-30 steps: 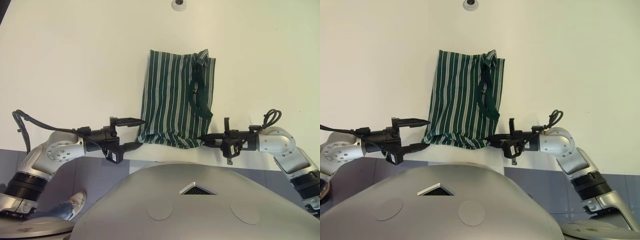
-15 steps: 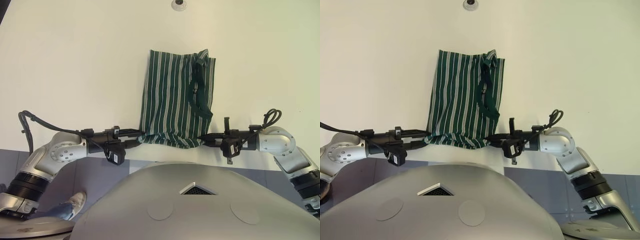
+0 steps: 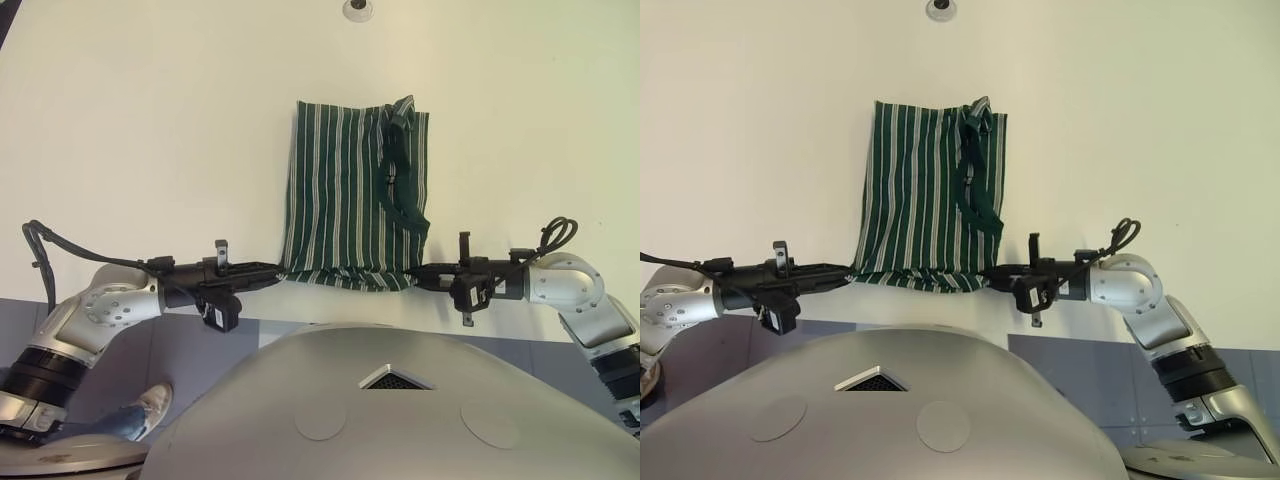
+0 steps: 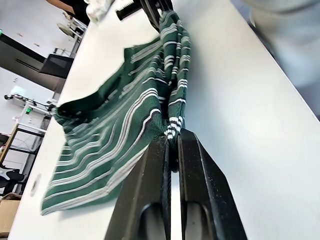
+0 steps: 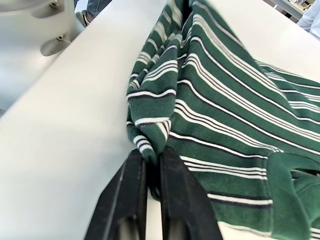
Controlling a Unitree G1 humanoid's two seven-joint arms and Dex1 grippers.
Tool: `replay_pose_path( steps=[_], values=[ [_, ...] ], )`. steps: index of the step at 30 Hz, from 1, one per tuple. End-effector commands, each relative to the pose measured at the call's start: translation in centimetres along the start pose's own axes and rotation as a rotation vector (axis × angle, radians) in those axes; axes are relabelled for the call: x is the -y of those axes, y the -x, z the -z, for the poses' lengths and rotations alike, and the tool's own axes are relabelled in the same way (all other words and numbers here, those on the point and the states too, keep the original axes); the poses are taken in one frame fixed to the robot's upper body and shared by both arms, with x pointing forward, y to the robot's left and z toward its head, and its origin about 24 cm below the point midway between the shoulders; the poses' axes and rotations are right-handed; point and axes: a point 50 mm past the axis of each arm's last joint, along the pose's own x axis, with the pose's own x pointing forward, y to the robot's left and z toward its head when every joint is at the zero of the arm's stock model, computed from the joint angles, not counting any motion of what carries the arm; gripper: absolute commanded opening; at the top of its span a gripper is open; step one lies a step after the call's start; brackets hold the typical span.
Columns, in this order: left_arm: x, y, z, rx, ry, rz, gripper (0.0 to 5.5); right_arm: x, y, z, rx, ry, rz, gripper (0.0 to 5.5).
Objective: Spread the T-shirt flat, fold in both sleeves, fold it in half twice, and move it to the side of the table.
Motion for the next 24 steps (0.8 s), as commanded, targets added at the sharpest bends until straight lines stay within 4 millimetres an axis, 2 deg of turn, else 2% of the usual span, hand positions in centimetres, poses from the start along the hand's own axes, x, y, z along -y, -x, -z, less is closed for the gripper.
replay_pose_path(
  steps=[1,5,12,14,18,22,24],
  values=[
    [-1.2,1.3,-1.7,0.109,0.012,-0.072,0.0,0.5,1.7,-1.5,0.063,0.019,0.022,0.15],
    [-2.1,2.4,-3.1,0.214,0.04,-0.163,0.0,0.3,3.0,-3.3,0.169,0.021,0.025,0.15],
    [-1.6,2.9,-2.7,0.182,0.046,-0.143,0.0,0.0,4.2,-5.0,0.286,-0.007,0.013,0.15],
    [-1.5,2.8,-2.3,0.159,0.057,-0.145,0.0,0.2,4.1,-4.7,0.269,-0.009,0.018,0.15],
    [-1.4,2.4,-0.2,0.057,0.071,-0.155,0.0,0.9,3.6,-3.8,0.218,-0.005,0.057,0.15],
    [-2.7,1.8,0.2,0.084,0.082,-0.267,0.0,3.2,2.8,-2.4,0.146,0.014,0.199,0.15],
    [-3.7,1.4,1.1,0.075,0.09,-0.339,0.0,4.7,2.7,-1.3,0.088,0.019,0.289,0.15]
  ],
)
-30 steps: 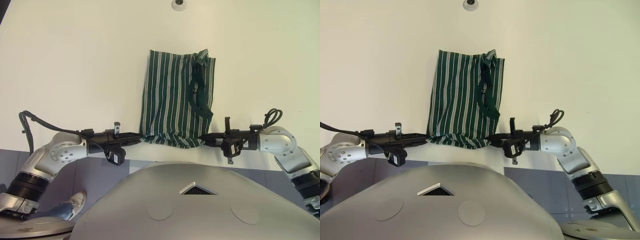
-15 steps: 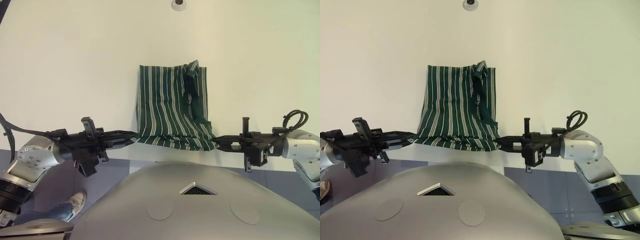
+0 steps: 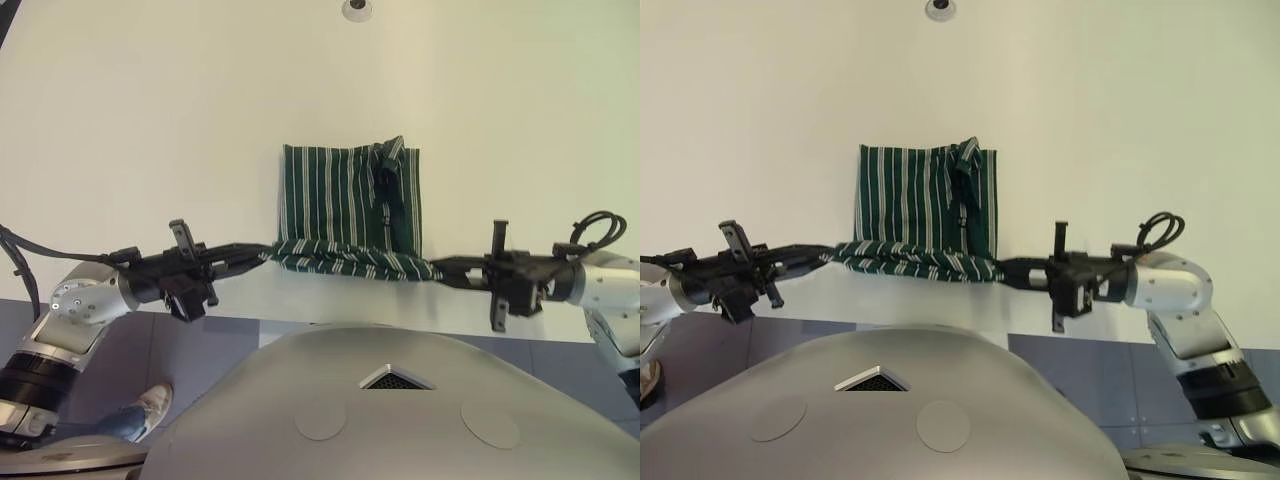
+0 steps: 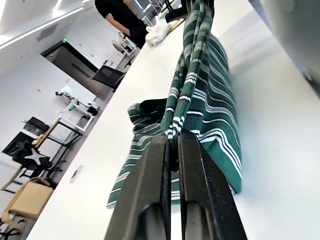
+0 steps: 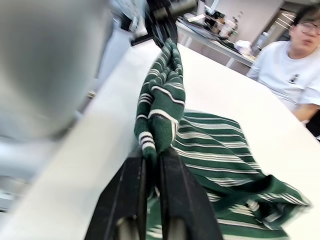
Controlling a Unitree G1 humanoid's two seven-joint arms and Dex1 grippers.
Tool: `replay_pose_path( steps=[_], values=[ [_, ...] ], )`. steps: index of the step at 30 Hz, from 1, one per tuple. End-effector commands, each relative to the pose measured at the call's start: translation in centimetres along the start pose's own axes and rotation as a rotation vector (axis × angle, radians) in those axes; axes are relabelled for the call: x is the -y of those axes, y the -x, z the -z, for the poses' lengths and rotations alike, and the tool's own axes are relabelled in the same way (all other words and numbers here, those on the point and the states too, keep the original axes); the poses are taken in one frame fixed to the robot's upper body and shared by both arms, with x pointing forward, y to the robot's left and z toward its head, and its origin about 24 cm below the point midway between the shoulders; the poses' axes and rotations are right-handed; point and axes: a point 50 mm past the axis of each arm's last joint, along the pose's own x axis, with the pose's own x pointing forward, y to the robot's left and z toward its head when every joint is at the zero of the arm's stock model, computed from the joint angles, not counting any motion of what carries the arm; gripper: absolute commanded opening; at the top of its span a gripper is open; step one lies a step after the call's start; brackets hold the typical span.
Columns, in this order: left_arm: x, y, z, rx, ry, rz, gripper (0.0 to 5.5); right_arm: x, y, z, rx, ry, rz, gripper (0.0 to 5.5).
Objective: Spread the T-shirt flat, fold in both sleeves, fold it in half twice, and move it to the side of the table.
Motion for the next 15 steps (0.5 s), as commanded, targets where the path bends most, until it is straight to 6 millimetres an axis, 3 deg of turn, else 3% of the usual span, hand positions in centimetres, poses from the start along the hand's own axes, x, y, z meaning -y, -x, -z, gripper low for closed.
replay_pose_path(
  steps=[1,9,15],
  values=[
    [-2.0,-0.7,1.4,-0.025,0.0,-0.125,0.0,2.7,-0.2,1.8,-0.108,0.042,0.151,0.15],
    [-4.4,-4.1,5.5,-0.157,-0.022,-0.27,0.0,5.7,-1.4,5.2,-0.281,0.101,0.335,0.15],
    [-4.4,-5.8,9.3,-0.339,-0.047,-0.274,0.0,6.6,-2.2,6.3,-0.331,0.121,0.373,0.15]
  ],
)
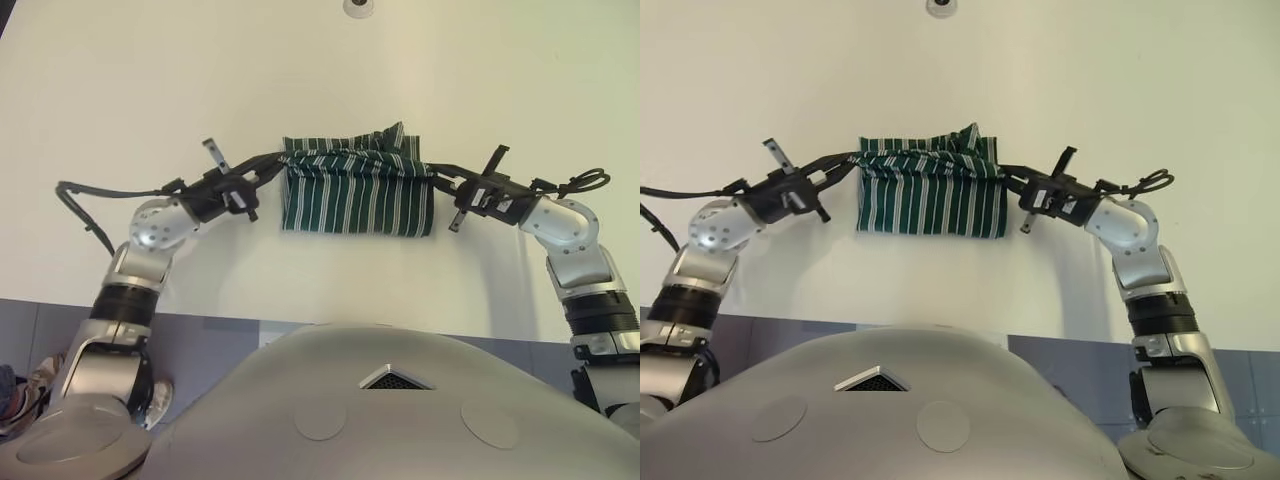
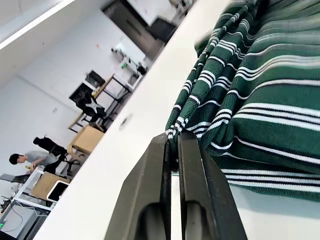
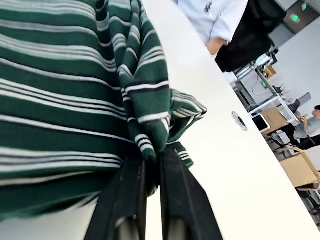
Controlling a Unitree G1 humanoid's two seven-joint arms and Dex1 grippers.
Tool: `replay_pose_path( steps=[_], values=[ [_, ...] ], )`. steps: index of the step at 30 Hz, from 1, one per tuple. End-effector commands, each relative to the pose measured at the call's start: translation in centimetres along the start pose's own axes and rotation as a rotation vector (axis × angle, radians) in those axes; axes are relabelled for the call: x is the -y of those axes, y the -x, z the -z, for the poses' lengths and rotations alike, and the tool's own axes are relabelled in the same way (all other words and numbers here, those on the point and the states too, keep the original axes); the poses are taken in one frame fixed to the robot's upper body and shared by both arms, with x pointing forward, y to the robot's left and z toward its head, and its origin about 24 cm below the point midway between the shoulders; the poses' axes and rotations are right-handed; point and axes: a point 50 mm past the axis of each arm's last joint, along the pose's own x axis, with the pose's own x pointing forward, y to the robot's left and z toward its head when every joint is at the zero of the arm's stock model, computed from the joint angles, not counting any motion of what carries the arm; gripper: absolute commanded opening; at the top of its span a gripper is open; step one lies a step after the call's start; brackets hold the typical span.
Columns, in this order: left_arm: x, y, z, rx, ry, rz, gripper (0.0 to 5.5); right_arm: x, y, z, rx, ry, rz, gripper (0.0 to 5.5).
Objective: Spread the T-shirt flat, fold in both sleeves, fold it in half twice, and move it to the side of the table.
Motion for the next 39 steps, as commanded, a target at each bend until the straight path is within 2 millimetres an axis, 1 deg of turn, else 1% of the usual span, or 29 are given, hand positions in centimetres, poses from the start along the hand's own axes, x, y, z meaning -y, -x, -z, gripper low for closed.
replay_pose_path(
  steps=[1,5,9,11,13,17,20,22,27,29,31,36,39],
  values=[
    [-0.1,-0.5,1.8,-0.111,-0.048,-0.019,0.0,0.2,-0.6,0.6,-0.041,0.007,0.011,0.15],
    [0.3,-0.7,2.6,-0.146,-0.065,-0.023,0.0,0.4,-1.7,0.1,-0.007,-0.004,0.059,0.15],
    [0.3,-0.5,2.5,-0.123,-0.037,-0.042,0.0,0.8,-2.2,-0.3,0.027,-0.021,0.093,0.15],
    [0.2,-0.3,2.0,-0.083,-0.011,-0.055,0.0,0.8,-2.3,-0.4,0.036,-0.029,0.099,0.15],
    [0.2,0.3,1.1,-0.02,-0.001,-0.045,0.0,0.9,-2.3,-0.8,0.056,-0.04,0.106,0.15],
    [0.5,1.6,-0.7,0.086,0.002,-0.004,0.0,1.3,-1.9,-1.9,0.112,-0.051,0.097,0.15],
    [0.1,2.9,-2.1,0.152,-0.002,-0.035,0.0,1.4,-1.6,-2.6,0.139,-0.057,0.088,0.15],
    [-0.4,3.4,-2.5,0.17,0.008,-0.059,0.0,1.4,-1.5,-2.7,0.144,-0.061,0.084,0.15],
    [-1.2,4.2,-2.8,0.193,0.059,-0.12,0.0,1.5,-1.6,-2.9,0.152,-0.069,0.083,0.15],
    [-1.8,4.0,-2.4,0.172,0.065,-0.157,0.0,1.6,-1.7,-2.9,0.154,-0.071,0.086,0.15],
    [-1.9,3.3,-1.8,0.128,0.056,-0.16,0.0,1.5,-1.8,-2.6,0.138,-0.064,0.086,0.15],
    [-0.6,1.6,-0.4,0.054,0.054,-0.117,0.0,1.2,-2.3,-1.7,0.088,-0.045,0.088,0.15],
    [-0.2,0.8,0.6,0.007,0.062,-0.106,0.0,1.1,-2.7,-1.4,0.074,-0.042,0.087,0.15]
  ],
)
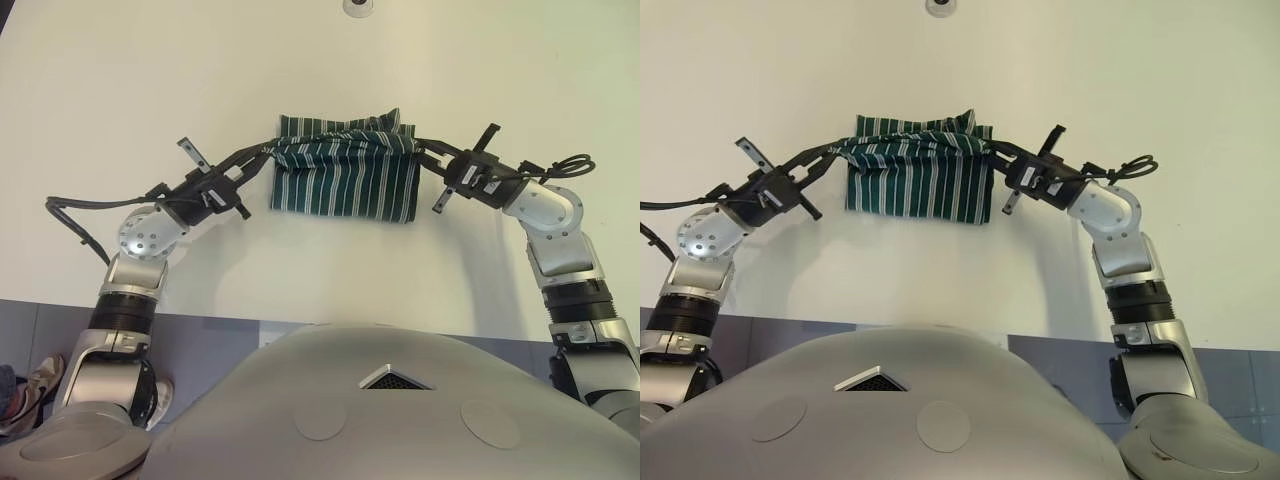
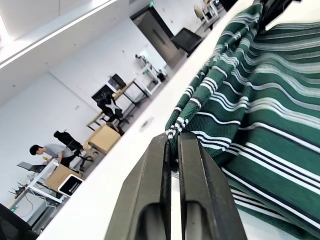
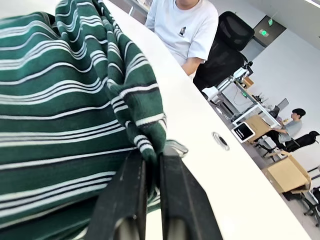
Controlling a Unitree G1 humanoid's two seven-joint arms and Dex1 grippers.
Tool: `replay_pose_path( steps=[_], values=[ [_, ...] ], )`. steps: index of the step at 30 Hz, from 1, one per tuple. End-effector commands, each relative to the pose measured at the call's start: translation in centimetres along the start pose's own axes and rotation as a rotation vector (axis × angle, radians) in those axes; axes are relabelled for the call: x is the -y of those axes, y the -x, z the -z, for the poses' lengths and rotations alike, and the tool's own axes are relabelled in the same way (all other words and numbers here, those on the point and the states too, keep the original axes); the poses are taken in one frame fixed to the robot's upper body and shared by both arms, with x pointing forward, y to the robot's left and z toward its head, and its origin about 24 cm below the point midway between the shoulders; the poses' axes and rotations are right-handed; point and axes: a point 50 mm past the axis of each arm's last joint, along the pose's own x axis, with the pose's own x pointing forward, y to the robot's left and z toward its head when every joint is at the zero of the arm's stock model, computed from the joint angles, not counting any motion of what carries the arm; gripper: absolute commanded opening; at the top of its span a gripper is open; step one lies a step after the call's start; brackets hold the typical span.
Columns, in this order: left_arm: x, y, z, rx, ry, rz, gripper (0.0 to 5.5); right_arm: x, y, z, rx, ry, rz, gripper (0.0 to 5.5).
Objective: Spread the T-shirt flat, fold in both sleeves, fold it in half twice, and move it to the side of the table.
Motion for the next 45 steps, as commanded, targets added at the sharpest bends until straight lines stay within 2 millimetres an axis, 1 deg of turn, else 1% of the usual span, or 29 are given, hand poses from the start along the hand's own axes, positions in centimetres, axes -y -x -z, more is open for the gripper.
replay_pose_path(
  steps=[1,4,6,10,14,15,17,18,21,24,26,28,30,32,34,35,37,39,40,41,43,45],
  values=[
    [0.1,-0.9,1.2,-0.057,0.0,0.005,0.0,0.3,-0.6,0.5,-0.024,0.021,0.001,0.15],
    [0.3,-1.8,2.1,-0.087,0.03,0.005,0.0,0.1,-1.3,1.5,-0.05,-0.009,0.011,0.15],
    [0.5,-2.3,3.0,-0.124,0.054,0.003,0.0,0.1,-1.8,2.4,-0.069,-0.039,0.022,0.15],
    [0.0,-3.2,4.4,-0.195,0.075,-0.037,0.0,0.1,-2.4,3.5,-0.079,-0.086,0.047,0.15],
    [0.0,-4.1,4.9,-0.201,0.103,-0.056,0.0,0.1,-3.2,4.1,-0.067,-0.133,0.085,0.15],
    [0.0,-4.2,4.9,-0.199,0.116,-0.061,0.0,0.0,-3.4,4.1,-0.053,-0.176,0.098,0.44],
    [-0.1,-4.4,5.0,-0.2,0.141,-0.077,0.0,-0.1,-3.8,4.2,-0.021,-0.28,0.117,0.8],
    [0.0,-4.5,5.0,-0.2,0.163,-0.084,0.36,0.0,-4.0,4.4,-0.011,-0.351,0.135,0.95],
    [-0.2,-4.9,5.1,-0.198,0.24,-0.122,1.0,0.6,-4.3,5.0,0.012,-0.553,0.206,1.66],
    [-1.2,-5.5,5.2,-0.192,0.368,-0.222,1.5,2.2,-4.8,4.8,0.114,-0.798,0.308,2.22],
    [-2.0,-6.0,5.5,-0.204,0.51,-0.312,1.78,3.0,-5.1,4.7,0.166,-0.933,0.351,2.52],
    [-2.5,-6.3,5.6,-0.201,0.623,-0.362,1.81,3.5,-5.5,4.7,0.194,-1.03,0.375,2.93],
    [-3.2,-6.5,6.1,-0.222,0.744,-0.44,1.81,4.2,-5.8,4.7,0.228,-1.144,0.407,3.35],
    [-3.8,-6.4,7.0,-0.271,0.851,-0.522,1.81,4.6,-6.0,4.6,0.252,-1.227,0.423,3.7],
    [-4.3,-6.2,7.9,-0.301,1.005,-0.598,1.81,5.1,-6.0,4.9,0.255,-1.304,0.47,4.1],
    [-4.4,-6.1,8.0,-0.3,1.06,-0.623,1.81,5.3,-5.9,4.7,0.26,-1.256,0.474,4.33],
    [-4.9,-5.9,7.8,-0.251,1.116,-0.654,1.81,5.8,-5.4,3.3,0.33,-1.109,0.455,4.74],
    [-5.6,-5.7,6.7,-0.137,1.101,-0.662,1.81,6.3,-4.8,1.2,0.442,-0.932,0.428,5.15],
    [-5.9,-5.6,6.0,-0.075,1.083,-0.658,1.81,6.2,-4.6,-0.1,0.488,-0.826,0.408,5.33],
    [-6.2,-5.5,5.5,-0.034,1.068,-0.657,1.81,6.0,-4.4,-1.2,0.517,-0.734,0.385,5.37],
    [-6.6,-5.4,4.9,0.013,1.026,-0.658,1.81,4.6,-4.8,-3.5,0.532,-0.497,0.294,5.37],
    [-6.6,-5.4,4.9,0.015,0.986,-0.671,1.81,3.3,-5.8,-4.5,0.475,-0.281,0.229,5.37]
  ],
)
